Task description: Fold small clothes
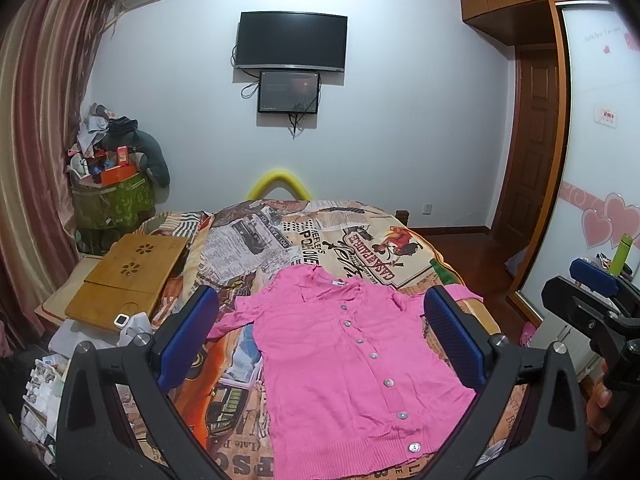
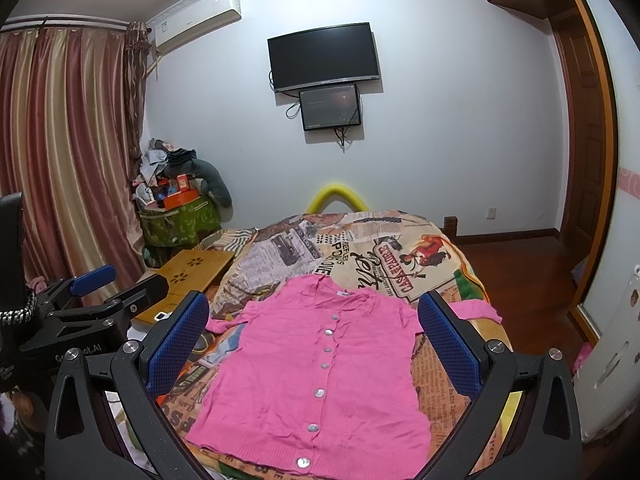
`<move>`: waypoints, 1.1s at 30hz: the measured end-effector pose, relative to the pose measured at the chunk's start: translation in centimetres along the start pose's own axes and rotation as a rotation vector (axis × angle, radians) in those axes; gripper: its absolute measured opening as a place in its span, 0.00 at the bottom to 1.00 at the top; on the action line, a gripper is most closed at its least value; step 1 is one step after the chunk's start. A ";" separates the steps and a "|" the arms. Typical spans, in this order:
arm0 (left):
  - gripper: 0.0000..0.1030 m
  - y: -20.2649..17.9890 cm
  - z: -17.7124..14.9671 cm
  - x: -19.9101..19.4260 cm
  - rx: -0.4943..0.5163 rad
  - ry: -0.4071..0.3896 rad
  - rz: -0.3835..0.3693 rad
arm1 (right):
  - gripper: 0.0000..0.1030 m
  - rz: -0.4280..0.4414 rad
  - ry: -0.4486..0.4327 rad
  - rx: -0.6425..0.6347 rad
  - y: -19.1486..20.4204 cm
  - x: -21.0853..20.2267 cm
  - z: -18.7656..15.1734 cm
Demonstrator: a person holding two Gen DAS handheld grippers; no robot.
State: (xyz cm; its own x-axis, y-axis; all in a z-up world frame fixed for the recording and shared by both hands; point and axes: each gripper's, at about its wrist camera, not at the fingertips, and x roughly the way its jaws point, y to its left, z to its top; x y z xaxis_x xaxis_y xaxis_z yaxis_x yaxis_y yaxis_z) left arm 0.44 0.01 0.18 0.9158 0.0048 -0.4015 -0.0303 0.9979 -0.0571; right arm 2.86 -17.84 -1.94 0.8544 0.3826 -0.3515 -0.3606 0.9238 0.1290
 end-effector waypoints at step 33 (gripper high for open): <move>1.00 0.7 -0.2 0.0 -0.005 -0.004 0.000 | 1.00 0.007 0.001 -0.005 0.1 0.1 -0.2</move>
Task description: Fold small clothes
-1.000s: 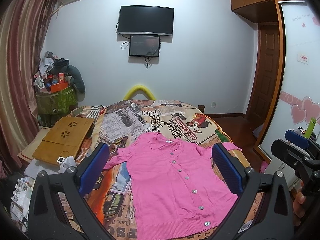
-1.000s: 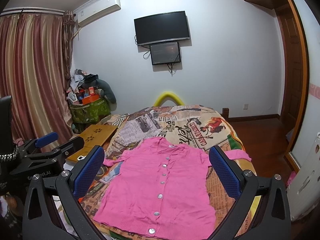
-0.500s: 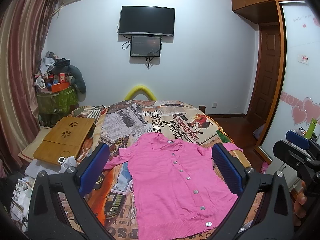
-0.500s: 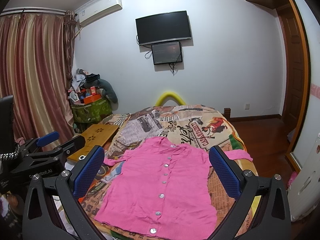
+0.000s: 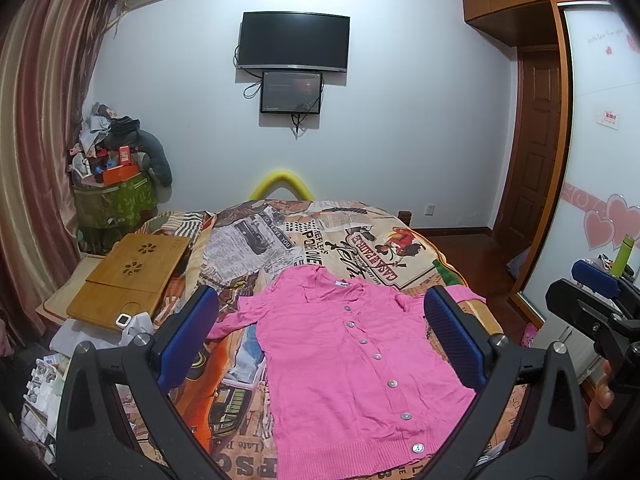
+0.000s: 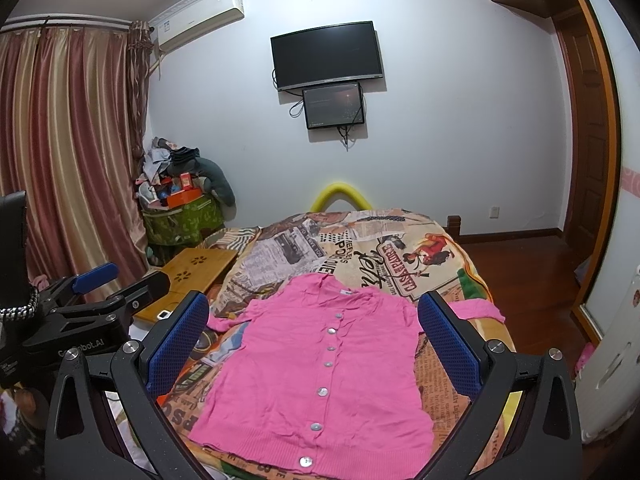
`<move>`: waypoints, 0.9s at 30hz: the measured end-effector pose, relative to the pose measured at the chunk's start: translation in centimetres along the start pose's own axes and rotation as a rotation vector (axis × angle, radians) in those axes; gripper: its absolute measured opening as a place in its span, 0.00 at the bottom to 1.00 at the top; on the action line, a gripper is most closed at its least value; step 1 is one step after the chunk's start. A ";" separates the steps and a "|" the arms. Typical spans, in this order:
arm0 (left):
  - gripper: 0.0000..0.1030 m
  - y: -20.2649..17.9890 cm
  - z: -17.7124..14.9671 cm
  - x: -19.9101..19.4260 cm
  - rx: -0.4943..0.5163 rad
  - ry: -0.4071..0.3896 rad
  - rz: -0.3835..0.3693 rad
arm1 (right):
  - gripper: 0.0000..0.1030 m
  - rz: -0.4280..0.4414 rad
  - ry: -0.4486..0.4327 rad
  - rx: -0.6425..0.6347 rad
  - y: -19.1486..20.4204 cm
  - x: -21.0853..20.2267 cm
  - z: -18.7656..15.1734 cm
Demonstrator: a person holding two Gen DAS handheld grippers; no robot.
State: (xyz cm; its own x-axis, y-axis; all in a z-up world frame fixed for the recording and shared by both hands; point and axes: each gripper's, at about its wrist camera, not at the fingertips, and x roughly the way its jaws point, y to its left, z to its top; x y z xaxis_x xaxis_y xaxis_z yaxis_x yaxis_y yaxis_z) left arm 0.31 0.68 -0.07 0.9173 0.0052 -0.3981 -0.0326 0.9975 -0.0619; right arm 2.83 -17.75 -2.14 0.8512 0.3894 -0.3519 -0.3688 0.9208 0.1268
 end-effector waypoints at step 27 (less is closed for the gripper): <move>1.00 3.7 -0.4 5.7 -0.026 0.067 0.054 | 1.00 0.042 0.115 0.084 -4.6 5.6 -1.0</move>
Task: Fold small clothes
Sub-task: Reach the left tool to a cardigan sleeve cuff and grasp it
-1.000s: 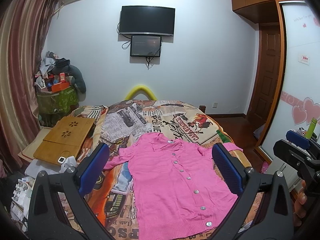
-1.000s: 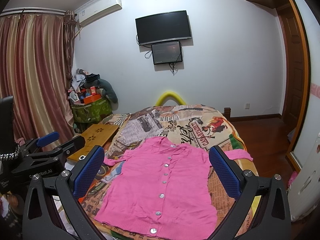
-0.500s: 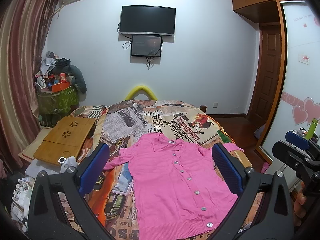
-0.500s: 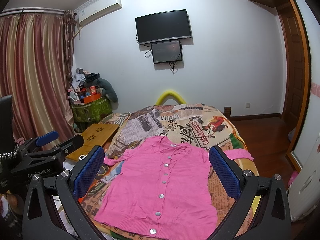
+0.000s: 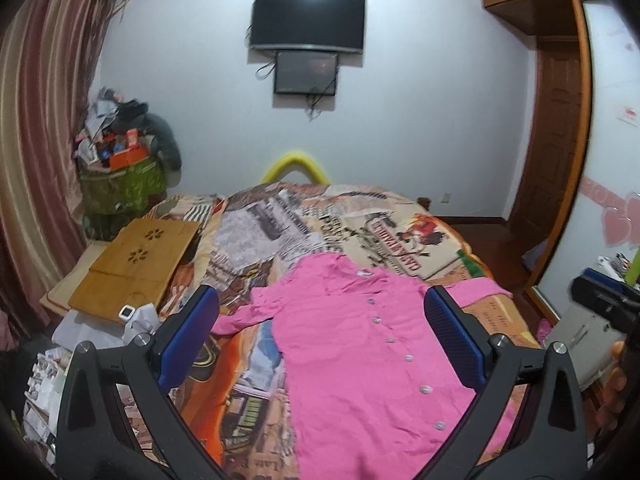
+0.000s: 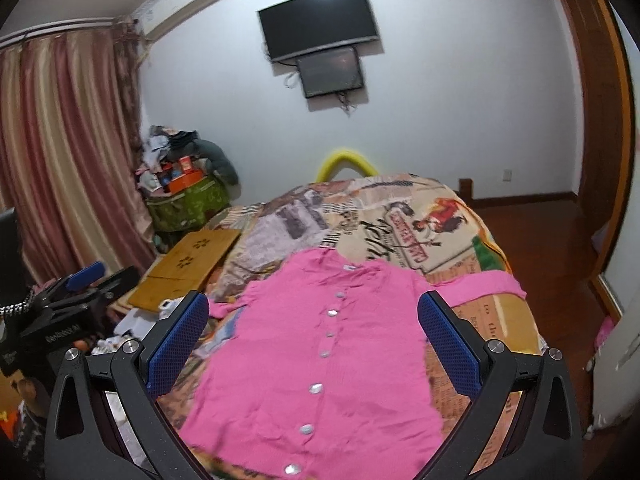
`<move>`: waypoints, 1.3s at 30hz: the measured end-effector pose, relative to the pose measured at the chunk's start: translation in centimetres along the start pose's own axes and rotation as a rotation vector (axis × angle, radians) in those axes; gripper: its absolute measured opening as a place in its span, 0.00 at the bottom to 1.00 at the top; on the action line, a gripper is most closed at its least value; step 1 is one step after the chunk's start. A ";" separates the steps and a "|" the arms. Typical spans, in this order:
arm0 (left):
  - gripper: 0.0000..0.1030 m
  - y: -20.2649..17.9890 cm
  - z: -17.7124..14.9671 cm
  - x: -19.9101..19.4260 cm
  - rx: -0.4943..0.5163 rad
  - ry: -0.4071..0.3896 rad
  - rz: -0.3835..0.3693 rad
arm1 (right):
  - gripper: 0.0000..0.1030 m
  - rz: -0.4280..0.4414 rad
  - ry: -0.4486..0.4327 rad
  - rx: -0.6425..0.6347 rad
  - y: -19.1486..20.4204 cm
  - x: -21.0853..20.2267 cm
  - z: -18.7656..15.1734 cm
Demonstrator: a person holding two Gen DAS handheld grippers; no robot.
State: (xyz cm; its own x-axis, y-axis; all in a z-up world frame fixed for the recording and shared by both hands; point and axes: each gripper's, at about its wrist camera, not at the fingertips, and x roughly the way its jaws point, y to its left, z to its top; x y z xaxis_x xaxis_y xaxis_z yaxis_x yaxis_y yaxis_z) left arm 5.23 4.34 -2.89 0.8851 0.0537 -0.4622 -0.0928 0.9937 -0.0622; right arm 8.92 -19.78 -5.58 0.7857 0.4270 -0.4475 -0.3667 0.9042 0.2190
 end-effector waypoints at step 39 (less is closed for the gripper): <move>0.68 25.3 -11.3 37.5 -0.482 0.748 0.273 | 1.00 -0.396 0.308 0.004 -17.9 19.0 -0.6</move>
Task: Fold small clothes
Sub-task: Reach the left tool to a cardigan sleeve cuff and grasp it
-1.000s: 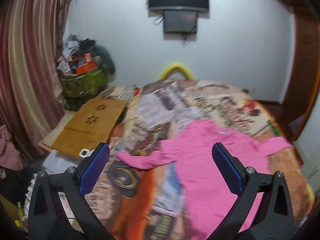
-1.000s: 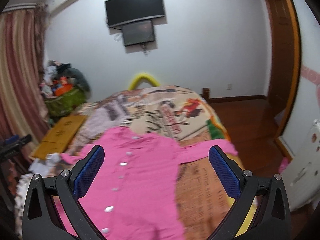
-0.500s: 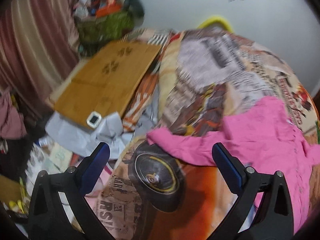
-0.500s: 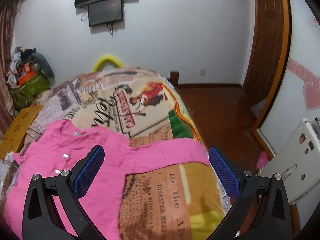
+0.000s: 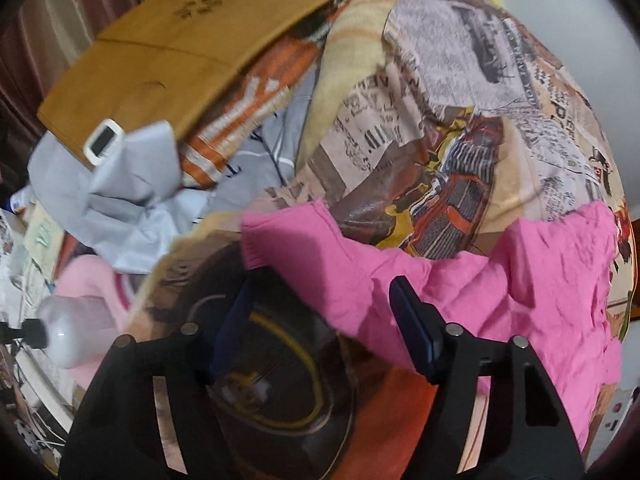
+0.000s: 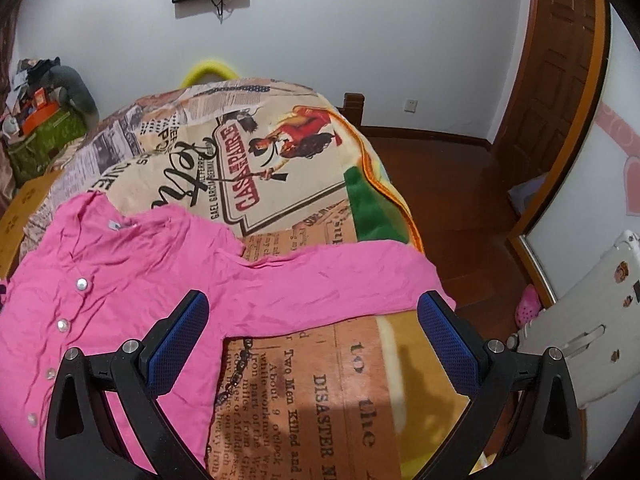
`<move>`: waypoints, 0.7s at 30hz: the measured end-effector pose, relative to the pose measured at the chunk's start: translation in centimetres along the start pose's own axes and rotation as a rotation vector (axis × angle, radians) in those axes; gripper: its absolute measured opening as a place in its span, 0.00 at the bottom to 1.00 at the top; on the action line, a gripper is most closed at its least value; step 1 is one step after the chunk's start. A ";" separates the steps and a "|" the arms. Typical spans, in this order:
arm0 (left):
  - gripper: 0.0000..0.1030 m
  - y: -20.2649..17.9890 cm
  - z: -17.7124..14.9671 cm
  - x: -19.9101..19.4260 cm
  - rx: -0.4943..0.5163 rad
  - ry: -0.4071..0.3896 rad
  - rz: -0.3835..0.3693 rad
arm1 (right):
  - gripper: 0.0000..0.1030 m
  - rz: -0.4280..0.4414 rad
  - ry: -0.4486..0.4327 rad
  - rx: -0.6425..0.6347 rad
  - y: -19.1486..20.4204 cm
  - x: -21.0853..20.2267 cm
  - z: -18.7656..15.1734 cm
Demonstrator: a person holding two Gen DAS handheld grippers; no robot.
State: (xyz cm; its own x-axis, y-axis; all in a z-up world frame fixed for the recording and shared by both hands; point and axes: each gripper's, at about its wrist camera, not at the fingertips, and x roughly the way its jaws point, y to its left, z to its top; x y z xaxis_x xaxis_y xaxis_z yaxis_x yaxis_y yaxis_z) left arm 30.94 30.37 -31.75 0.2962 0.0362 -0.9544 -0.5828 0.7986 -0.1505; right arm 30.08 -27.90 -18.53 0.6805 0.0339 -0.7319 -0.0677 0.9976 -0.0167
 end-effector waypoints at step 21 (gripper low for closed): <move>0.08 -0.5 0.7 -6.5 0.107 -0.235 0.125 | 1.00 0.000 -0.014 -0.027 1.2 -0.5 -0.1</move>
State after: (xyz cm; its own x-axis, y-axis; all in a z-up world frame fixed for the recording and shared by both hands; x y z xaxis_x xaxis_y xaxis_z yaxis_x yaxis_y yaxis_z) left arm 29.85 30.20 -25.30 0.4018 0.2668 -0.8760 -0.5462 0.8376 0.0046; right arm 29.55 -26.73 -18.23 0.6910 0.0347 -0.7220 -0.0868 0.9956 -0.0352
